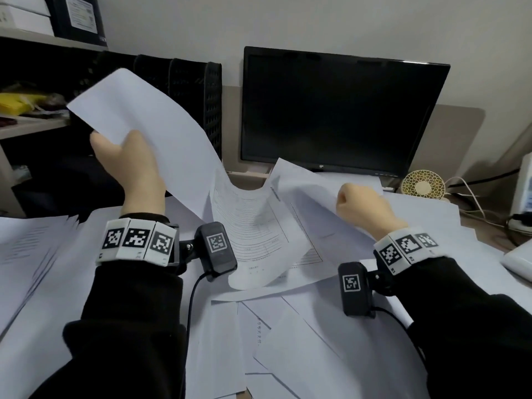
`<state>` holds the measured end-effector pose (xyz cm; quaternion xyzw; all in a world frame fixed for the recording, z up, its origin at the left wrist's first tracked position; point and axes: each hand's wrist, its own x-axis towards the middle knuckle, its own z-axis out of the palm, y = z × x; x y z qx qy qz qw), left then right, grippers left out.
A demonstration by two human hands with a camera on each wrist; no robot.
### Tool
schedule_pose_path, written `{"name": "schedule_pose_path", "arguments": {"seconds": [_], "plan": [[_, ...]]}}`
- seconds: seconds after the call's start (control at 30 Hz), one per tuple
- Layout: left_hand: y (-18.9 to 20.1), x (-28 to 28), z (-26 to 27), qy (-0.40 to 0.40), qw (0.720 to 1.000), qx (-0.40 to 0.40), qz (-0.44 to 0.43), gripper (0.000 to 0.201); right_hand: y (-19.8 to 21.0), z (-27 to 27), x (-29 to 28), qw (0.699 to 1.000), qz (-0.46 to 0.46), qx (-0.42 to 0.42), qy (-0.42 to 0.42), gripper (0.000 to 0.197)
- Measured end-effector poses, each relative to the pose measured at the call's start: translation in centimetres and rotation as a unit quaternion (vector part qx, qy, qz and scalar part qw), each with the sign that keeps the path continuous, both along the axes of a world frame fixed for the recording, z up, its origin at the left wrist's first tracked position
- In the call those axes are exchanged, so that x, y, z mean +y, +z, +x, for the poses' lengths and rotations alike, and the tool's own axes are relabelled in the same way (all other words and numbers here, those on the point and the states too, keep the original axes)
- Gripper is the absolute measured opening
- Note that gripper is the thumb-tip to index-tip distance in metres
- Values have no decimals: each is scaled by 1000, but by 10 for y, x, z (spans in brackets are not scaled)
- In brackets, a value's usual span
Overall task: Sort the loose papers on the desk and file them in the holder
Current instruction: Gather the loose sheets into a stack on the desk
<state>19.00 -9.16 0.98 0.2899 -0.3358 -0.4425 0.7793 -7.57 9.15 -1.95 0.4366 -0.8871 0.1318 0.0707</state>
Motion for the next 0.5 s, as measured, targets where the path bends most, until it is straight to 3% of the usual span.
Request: {"name": "schedule_pose_path", "arguments": {"seconds": [0.1,0.27,0.5], "plan": [[-1,3,-4,-7,999,-26,26,34,13,-6,6,988,-147,-37,-11,19],[-6,1,-7,-30,998,-48,41,31,31,0,17,943,-325,-71,26,19],[-9,-3,-4,-36,995,-66,64,41,47,18,22,887,-438,-93,110,8]]}}
